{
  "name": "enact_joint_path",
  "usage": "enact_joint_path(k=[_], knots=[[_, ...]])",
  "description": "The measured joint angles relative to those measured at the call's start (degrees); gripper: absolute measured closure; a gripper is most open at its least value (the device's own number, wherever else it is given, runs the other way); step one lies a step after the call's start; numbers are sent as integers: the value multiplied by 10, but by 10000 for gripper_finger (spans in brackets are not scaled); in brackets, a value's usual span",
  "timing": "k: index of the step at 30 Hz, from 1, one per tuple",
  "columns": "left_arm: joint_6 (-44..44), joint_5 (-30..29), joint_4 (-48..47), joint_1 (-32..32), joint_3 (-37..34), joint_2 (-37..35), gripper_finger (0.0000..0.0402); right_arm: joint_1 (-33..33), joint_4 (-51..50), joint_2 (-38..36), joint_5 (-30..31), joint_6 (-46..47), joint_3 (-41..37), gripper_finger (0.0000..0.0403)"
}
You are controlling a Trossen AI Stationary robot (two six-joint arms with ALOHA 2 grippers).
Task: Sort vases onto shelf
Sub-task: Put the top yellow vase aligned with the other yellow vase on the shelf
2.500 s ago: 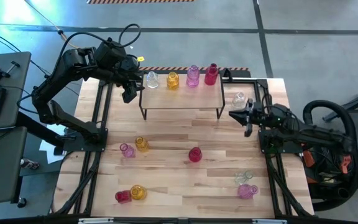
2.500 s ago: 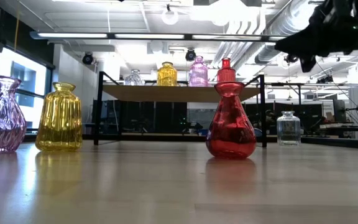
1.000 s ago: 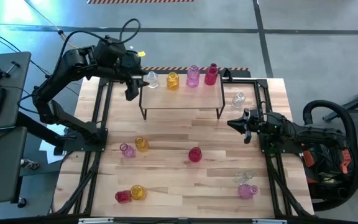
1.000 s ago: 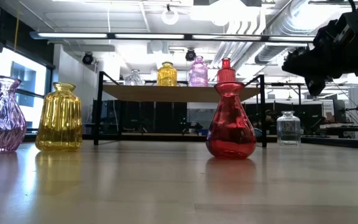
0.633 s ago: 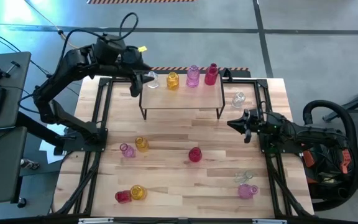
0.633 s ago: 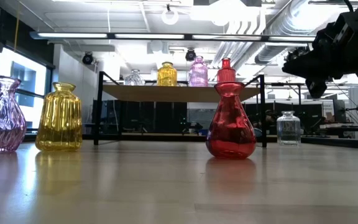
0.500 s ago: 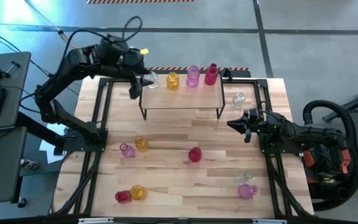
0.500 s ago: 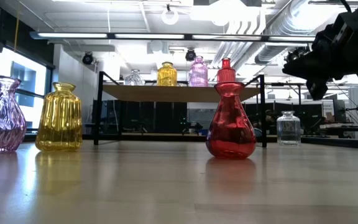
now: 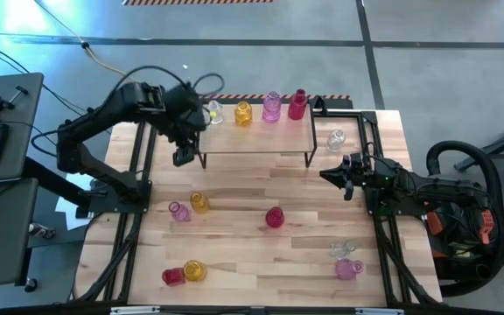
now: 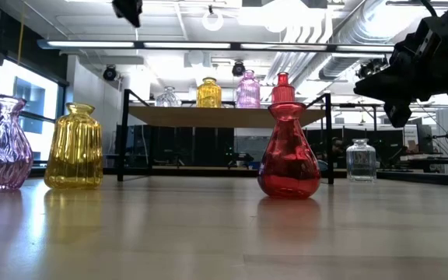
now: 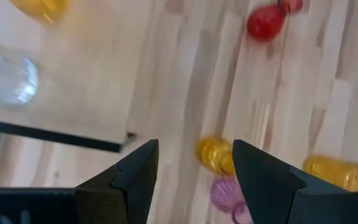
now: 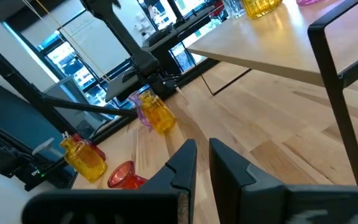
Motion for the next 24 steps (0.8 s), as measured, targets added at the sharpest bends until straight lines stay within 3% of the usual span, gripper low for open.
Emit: enact_joint_path(k=[10,24], knots=[[-61,-49,64,-56,-152,-58,204,0,-16,0,0,0,0,375],[-116,-69,147,-136,-345,-124,204,0,-17,0,1,-11,1,375]])
